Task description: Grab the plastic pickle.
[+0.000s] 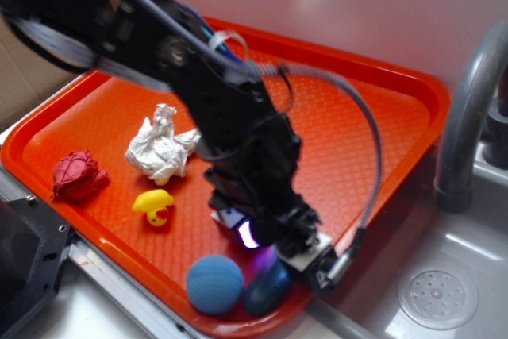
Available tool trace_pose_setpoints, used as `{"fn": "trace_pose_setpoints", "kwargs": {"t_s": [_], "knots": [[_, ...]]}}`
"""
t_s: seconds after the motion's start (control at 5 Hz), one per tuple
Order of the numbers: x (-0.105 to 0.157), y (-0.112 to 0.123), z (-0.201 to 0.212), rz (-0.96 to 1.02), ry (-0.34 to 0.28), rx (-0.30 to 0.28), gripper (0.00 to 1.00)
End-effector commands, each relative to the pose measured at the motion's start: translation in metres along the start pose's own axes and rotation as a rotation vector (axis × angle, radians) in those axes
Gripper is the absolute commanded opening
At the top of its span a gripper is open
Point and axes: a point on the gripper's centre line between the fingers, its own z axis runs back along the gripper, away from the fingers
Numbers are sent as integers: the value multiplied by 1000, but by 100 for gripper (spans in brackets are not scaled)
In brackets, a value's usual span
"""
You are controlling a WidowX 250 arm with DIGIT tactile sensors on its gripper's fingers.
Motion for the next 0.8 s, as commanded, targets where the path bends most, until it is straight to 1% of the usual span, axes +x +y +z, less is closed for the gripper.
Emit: {"fn": "trace_pose_setpoints", "kwargs": {"t_s": [0.0,0.2,0.4,0.6], "knots": [[-5,-9,-26,-146,9,117,100],[-10,-4,-16,-141,-8,109,100],[-16,-2,3,-153,-42,87,100],[-23,7,24,-128,-98,-1,100]]}}
